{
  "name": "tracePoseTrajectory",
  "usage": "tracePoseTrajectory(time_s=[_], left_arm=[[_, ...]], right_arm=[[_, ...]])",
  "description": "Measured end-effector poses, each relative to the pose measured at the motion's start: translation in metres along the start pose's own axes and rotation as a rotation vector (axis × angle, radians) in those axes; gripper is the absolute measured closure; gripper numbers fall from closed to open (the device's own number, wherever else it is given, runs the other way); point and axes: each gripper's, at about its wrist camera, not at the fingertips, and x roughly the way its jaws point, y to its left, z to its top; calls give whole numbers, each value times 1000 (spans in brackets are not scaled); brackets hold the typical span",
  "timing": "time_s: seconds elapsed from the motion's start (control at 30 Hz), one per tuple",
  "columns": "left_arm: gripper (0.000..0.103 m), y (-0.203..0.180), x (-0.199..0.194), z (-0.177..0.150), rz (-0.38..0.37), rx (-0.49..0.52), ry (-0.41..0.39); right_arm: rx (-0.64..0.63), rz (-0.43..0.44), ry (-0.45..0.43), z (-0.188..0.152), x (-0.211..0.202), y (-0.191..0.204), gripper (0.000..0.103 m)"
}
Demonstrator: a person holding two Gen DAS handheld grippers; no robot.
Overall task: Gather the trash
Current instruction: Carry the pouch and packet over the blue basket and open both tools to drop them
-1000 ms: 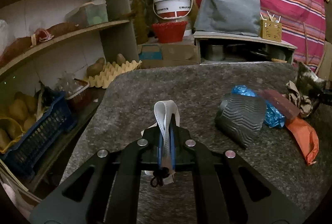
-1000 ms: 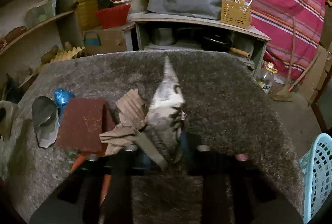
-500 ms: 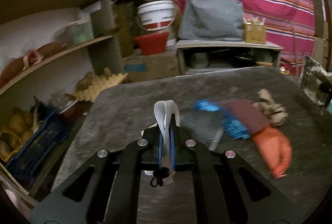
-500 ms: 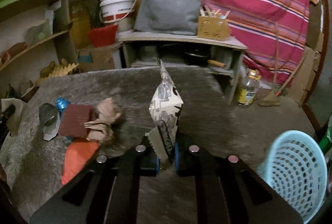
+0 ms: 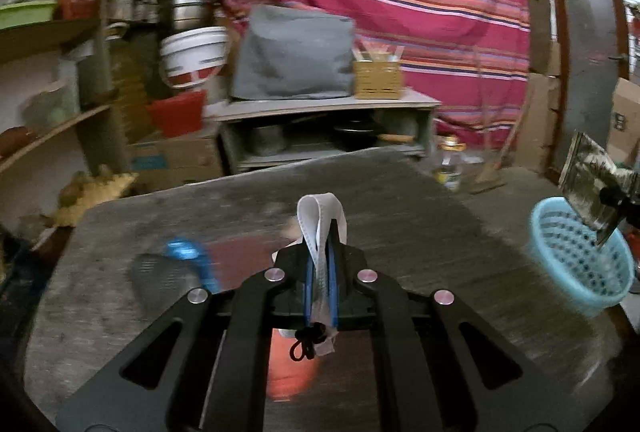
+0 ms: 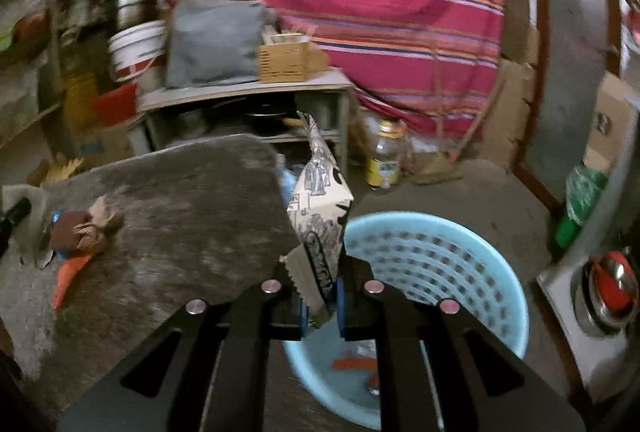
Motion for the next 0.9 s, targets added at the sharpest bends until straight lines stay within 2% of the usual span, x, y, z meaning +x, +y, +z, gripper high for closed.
tracePoseTrajectory(time_s=[0.1,0.33,0.57,0.77,0.9], left_arm=[[99,-38,4,5,-44,25,-4],[99,-117,13,11,-126,88,-10],[99,-177,19,8,-190,150,3],[99,-220,25,4,-245,206,19],[99,-242,37,5,-299,201,50]], right_arm=[[22,-42,6,-6,-1,-31,93],[63,-56,32,-19,4,-76,93],[68,-43,37,-26,5,-95,93],[103,-24,80,-37,13,-117,93],[106,-37,98,-42,18,-128,93]])
